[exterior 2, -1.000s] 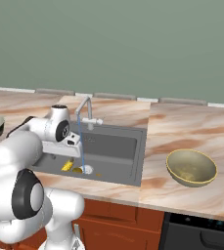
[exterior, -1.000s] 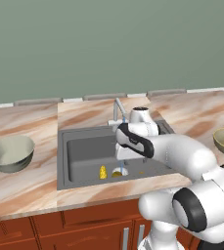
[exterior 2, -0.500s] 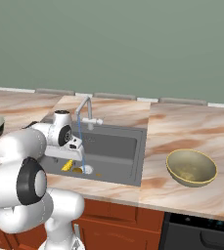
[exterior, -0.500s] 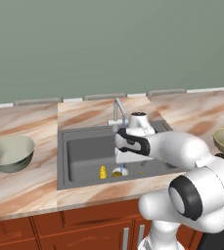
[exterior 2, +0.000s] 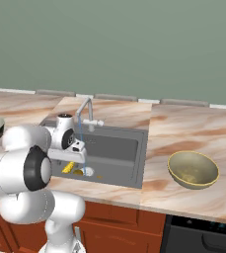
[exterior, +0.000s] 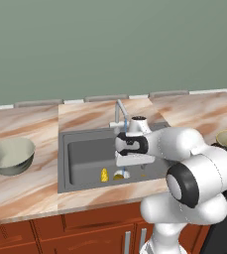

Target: Pick the oranges from the sink and place them in one bowl. Place the corn in the other bowl. Then turn off the sink faucet.

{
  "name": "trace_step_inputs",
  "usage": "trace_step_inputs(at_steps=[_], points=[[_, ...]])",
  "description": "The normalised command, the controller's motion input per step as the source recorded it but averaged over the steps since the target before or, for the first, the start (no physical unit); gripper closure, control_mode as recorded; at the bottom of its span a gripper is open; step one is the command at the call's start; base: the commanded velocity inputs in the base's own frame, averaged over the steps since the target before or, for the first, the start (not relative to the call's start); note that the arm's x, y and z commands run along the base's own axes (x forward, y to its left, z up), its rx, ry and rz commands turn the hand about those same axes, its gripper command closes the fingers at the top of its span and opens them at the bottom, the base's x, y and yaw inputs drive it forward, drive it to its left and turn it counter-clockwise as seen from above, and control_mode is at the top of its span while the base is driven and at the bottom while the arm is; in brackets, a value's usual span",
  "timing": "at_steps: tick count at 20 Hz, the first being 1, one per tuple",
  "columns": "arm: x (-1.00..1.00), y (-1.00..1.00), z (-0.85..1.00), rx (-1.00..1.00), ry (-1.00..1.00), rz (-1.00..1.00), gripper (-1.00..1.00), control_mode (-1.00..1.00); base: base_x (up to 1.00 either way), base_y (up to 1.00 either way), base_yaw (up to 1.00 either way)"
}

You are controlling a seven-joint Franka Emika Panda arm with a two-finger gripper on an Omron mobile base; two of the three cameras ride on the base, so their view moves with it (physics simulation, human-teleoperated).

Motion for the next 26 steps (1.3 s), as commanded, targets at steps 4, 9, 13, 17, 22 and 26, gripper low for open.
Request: trace_step_inputs(at_steps=[4,9,13,17,22,26], points=[[0.22,0.0,-0.14,0.0,0.0,0.0,-1.0,-1.0,0.0,0.0,0.0],[0.25,0.0,-0.16,0.0,0.0,-0.01,-1.0,-1.0,0.0,0.0,0.0],[0.21,0.0,-0.17,0.0,0.0,-0.01,-1.0,-1.0,0.0,0.0,0.0],[0.12,0.01,-0.2,0.0,0.0,-0.01,-1.0,-1.0,0.0,0.0,0.0],[0.14,0.04,-0.19,0.0,0.0,-0.02,-1.0,-1.0,0.0,0.0,0.0],[0.15,0.07,-0.19,0.0,0.0,-0.02,-1.0,-1.0,0.0,0.0,0.0]])
